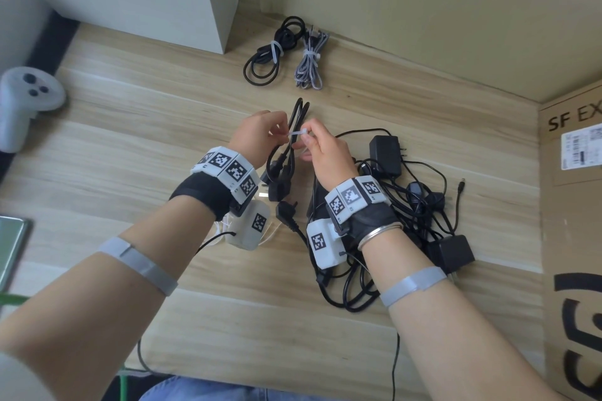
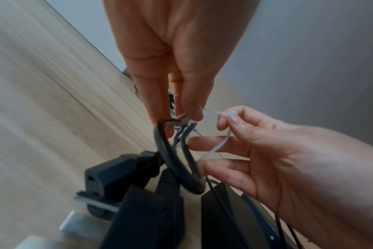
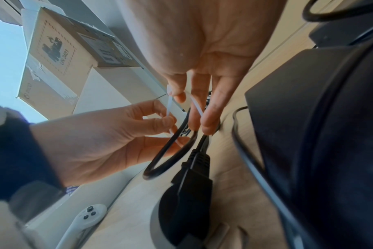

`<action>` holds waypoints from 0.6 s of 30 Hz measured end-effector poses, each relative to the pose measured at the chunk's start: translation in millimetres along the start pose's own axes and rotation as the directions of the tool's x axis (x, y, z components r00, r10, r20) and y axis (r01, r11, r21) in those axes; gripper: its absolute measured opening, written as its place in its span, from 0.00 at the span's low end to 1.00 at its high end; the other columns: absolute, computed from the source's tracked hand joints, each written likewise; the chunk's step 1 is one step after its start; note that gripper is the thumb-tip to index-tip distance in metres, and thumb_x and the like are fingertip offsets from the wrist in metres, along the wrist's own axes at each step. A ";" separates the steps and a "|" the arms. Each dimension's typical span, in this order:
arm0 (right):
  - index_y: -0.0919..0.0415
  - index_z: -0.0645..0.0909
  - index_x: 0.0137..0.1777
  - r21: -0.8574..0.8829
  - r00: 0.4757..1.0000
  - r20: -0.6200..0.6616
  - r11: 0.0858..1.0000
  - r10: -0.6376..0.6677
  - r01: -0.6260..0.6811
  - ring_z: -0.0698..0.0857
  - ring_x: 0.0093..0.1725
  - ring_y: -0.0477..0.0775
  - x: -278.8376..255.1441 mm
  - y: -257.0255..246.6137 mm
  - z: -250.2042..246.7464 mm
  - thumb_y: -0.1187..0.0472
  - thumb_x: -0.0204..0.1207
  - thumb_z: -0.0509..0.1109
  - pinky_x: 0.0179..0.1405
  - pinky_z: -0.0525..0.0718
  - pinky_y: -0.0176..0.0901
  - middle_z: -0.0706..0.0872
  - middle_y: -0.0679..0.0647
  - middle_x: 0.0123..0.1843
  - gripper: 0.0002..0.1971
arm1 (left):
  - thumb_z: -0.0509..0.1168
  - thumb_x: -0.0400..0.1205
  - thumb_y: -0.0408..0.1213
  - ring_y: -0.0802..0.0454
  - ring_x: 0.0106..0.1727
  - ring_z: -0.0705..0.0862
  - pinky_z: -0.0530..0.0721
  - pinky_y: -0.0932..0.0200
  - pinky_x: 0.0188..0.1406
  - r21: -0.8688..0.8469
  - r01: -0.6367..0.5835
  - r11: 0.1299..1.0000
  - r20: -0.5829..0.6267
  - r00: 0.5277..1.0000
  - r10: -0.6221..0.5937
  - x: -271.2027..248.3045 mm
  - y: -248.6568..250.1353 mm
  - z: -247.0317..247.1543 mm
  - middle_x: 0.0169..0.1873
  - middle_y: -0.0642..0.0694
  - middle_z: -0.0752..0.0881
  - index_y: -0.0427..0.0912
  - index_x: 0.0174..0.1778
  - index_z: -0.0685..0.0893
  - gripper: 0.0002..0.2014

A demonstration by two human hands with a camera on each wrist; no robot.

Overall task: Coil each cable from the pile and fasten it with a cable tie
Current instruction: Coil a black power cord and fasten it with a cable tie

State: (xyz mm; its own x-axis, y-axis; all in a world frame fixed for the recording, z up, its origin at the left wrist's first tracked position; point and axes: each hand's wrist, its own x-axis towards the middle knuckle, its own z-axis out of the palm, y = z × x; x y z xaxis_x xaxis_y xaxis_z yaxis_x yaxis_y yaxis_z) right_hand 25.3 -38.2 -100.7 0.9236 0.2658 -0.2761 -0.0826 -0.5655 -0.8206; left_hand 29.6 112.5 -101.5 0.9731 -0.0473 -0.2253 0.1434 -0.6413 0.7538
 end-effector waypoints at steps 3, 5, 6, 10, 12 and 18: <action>0.58 0.74 0.50 0.008 1.000 -0.005 1.000 -0.006 0.006 0.87 0.48 0.51 -0.6 -0.8 -0.1 0.61 0.85 0.54 0.49 0.87 0.38 0.88 0.54 0.47 0.07 | 0.68 0.75 0.26 0.49 0.41 0.76 0.75 0.60 0.44 -0.012 0.002 1.000 -0.001 1.000 -0.002 0.2 -0.8 0.0 0.41 0.43 0.78 0.32 0.41 0.81 0.02; 0.58 0.74 0.50 -0.010 1.000 0.001 1.000 -0.004 0.004 0.87 0.47 0.53 -0.3 -1.2 0.1 0.60 0.85 0.54 0.50 0.87 0.41 0.88 0.55 0.48 0.07 | 0.67 0.75 0.26 0.49 0.41 0.76 0.73 0.61 0.43 -0.006 -0.007 1.000 0.003 1.000 0.007 0.1 -0.9 0.0 0.41 0.43 0.79 0.32 0.41 0.81 0.02; 0.58 0.73 0.50 -0.025 1.000 0.006 1.000 -0.001 0.001 0.88 0.46 0.53 0.1 -0.9 0.6 0.59 0.85 0.54 0.51 0.87 0.45 0.88 0.54 0.48 0.07 | 0.67 0.75 0.26 0.49 0.41 0.76 0.73 0.61 0.43 -0.003 -0.010 1.000 0.004 1.000 0.010 0.3 -0.9 0.2 0.41 0.43 0.79 0.32 0.41 0.81 0.02; 0.57 0.74 0.51 -0.080 1.000 0.004 0.997 0.003 -0.003 0.88 0.44 0.54 1.6 -0.7 2.3 0.59 0.84 0.56 0.52 0.86 0.55 0.88 0.53 0.46 0.07 | 0.68 0.75 0.26 0.50 0.41 0.75 0.70 0.62 0.42 0.012 -0.020 1.000 0.002 1.000 0.020 1.2 -1.2 2.3 0.40 0.44 0.79 0.32 0.41 0.81 0.02; 0.57 0.76 0.52 -0.090 1.000 -0.001 0.996 0.000 0.000 0.88 0.44 0.55 1.9 -2.7 2.6 0.60 0.84 0.57 0.52 0.85 0.57 0.87 0.52 0.44 0.06 | 0.68 0.75 0.26 0.50 0.41 0.76 0.71 0.61 0.42 0.010 -0.026 1.000 0.004 1.000 0.026 1.2 -1.6 3.3 0.40 0.44 0.79 0.32 0.41 0.81 0.03; 0.56 0.68 0.48 -0.160 0.999 0.037 0.987 0.025 -0.019 0.86 0.45 0.61 3.8 -7.3 2.2 0.55 0.83 0.60 0.50 0.82 0.58 0.87 0.57 0.50 0.06 | 0.69 0.75 0.27 0.53 0.34 0.80 0.76 0.74 0.34 -0.045 -0.092 0.995 -0.004 0.996 0.092 -0.2 3.2 2.1 0.37 0.47 0.83 0.36 0.45 0.82 0.05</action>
State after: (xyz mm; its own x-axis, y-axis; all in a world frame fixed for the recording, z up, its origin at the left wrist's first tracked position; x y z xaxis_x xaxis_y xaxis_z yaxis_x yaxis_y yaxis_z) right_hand 28.6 -31.4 -96.8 0.9068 0.2804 -0.3148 -0.0388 -0.6881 -0.7246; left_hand 29.5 108.9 -100.4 0.9828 -0.1033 -0.1529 0.0612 -0.5994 0.7981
